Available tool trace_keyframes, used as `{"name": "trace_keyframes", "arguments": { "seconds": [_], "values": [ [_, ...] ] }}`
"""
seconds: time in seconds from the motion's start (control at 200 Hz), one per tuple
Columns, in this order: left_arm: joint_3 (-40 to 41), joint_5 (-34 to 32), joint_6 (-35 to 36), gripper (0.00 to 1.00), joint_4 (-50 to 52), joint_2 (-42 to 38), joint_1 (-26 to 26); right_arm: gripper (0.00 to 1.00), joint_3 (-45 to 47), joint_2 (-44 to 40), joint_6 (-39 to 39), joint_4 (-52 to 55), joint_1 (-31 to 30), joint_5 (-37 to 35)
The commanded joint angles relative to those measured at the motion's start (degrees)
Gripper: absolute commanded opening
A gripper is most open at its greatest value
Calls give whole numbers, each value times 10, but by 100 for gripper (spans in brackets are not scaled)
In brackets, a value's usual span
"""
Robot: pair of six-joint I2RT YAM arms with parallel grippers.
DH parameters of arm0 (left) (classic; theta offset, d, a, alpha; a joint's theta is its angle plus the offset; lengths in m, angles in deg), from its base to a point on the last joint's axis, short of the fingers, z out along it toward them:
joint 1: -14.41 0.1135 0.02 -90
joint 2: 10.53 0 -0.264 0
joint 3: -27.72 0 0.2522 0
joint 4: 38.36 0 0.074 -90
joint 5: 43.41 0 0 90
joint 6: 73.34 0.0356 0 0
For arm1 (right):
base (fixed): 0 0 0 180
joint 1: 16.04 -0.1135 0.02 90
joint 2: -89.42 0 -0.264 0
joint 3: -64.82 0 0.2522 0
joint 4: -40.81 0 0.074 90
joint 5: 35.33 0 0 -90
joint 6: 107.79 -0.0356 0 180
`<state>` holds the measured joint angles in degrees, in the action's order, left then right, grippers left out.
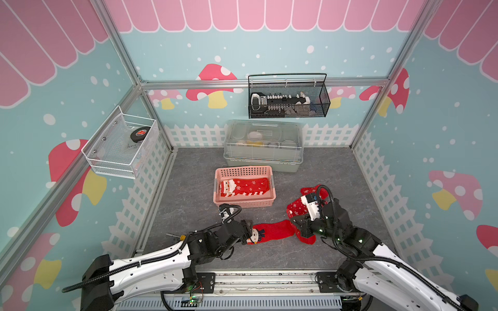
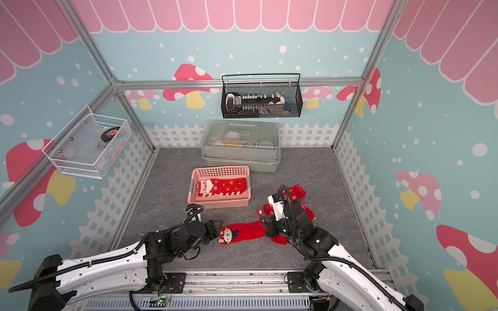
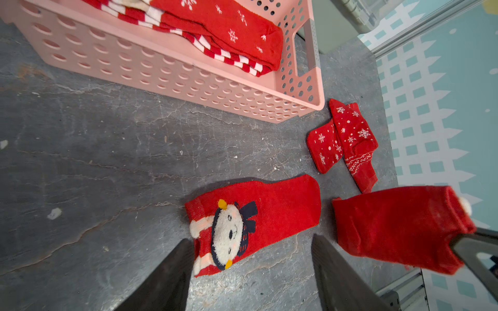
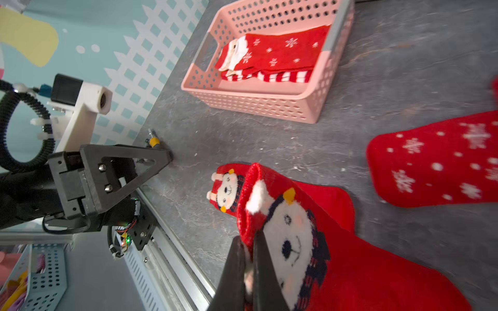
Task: Place the socks together as a pair
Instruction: Flatten out the sock.
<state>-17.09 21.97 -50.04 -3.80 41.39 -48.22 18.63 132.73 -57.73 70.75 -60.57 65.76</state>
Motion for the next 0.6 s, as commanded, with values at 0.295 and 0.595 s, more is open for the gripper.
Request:
{"name": "trace_keyframes", "arguments": {
  "seconds": [0.295, 0.595],
  "values": [
    [46, -37, -44, 70, 17, -61, 3, 63, -49, 153, -23, -59, -159, -204],
    [55, 37, -59, 66, -32, -10, 2, 62, 20, 60, -33, 63, -135, -344]
  ]
}}
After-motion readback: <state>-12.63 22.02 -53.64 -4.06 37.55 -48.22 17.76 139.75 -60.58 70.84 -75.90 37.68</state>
